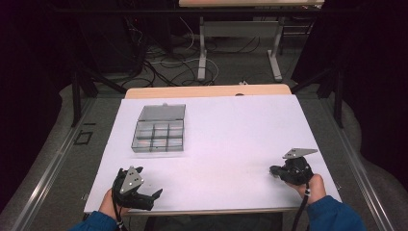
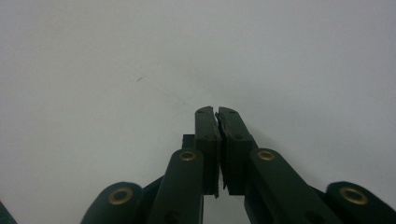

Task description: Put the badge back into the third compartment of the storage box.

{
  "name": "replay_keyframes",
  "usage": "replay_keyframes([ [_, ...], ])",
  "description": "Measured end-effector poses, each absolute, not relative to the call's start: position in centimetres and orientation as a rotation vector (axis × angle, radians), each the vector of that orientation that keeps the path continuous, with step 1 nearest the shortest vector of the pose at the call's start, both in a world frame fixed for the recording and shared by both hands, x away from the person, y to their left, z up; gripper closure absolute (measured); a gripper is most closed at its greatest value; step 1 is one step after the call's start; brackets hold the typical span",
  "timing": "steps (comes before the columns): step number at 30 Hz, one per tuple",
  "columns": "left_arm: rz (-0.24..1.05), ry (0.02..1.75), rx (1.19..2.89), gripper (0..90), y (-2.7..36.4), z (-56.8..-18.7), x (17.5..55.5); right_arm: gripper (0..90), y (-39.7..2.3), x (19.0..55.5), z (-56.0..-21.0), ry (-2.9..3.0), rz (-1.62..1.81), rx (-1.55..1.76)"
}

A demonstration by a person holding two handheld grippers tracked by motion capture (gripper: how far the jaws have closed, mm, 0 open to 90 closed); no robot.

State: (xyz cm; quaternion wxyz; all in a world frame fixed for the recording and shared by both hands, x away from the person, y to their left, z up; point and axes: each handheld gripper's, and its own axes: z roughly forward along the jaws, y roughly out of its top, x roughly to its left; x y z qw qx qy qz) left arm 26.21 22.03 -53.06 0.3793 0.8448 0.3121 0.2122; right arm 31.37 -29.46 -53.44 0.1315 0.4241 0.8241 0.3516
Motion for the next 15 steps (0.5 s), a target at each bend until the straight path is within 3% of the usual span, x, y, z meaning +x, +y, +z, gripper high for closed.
replay_keyframes([
  [15, 0.539, 0.796, 2.167, 0.1, 22.02, -53.10, 26.20, 88.0, -29.32, 30.96, -53.10, 2.361, 1.069, 1.196],
])
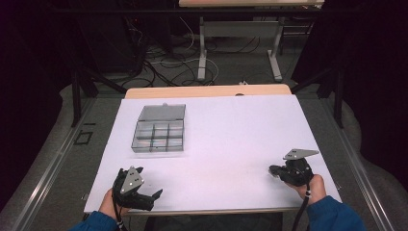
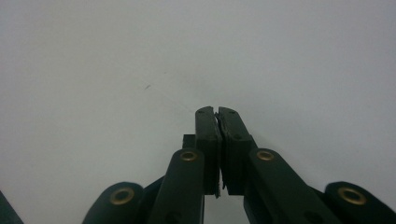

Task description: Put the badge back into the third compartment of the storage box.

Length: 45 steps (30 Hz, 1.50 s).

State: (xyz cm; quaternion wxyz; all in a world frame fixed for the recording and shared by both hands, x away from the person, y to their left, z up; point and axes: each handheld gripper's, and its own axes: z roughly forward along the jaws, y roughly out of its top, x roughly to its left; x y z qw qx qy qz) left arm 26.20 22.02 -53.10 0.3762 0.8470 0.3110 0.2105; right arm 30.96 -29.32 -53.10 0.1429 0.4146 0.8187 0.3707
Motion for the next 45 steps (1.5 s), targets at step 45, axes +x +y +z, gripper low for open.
replay_keyframes([
  [45, 0.541, 0.796, 2.173, 0.2, 22.0, -53.2, 26.3, 88.8, -27.0, 30.6, -51.6, 2.222, 1.151, 1.133],
])
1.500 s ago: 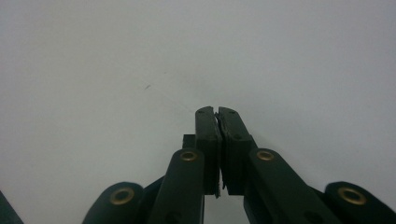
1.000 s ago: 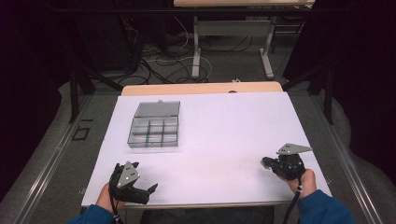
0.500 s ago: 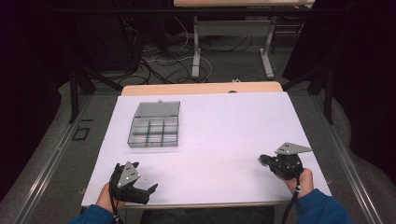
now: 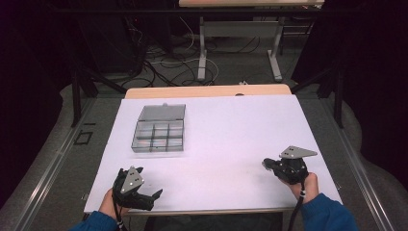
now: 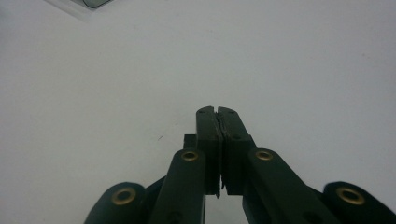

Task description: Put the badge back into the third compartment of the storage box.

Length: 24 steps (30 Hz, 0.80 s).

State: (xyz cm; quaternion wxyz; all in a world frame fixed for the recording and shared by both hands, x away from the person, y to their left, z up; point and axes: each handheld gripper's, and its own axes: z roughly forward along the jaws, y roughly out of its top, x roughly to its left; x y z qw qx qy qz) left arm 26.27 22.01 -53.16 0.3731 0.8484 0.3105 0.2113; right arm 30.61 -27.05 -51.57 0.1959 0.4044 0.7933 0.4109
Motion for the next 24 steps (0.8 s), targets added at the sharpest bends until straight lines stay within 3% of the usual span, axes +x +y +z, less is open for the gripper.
replay_keyframes([
  [24, 0.541, 0.795, 2.178, 0.2, 22.0, -53.2, 26.3, 88.8, -23.0, 32.3, -50.9, 2.241, 1.176, 1.051],
])
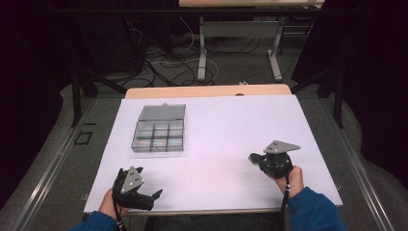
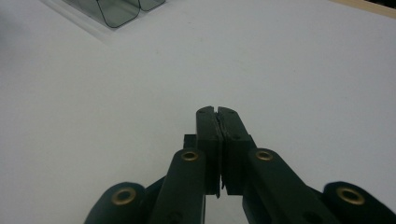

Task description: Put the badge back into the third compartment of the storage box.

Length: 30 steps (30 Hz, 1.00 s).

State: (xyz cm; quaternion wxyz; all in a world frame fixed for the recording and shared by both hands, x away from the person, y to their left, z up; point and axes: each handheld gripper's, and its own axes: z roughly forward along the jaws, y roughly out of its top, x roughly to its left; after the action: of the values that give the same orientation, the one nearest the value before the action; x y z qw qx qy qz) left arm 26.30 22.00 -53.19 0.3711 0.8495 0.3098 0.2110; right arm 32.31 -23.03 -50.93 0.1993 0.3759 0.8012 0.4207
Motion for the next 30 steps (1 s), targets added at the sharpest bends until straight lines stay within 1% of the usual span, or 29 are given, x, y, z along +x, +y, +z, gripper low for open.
replay_keyframes([
  [30, 0.540, 0.798, 2.182, 0.2, 21.9, -53.2, 26.3, 88.8, -18.5, 34.7, -50.7, 2.277, 1.200, 0.986],
])
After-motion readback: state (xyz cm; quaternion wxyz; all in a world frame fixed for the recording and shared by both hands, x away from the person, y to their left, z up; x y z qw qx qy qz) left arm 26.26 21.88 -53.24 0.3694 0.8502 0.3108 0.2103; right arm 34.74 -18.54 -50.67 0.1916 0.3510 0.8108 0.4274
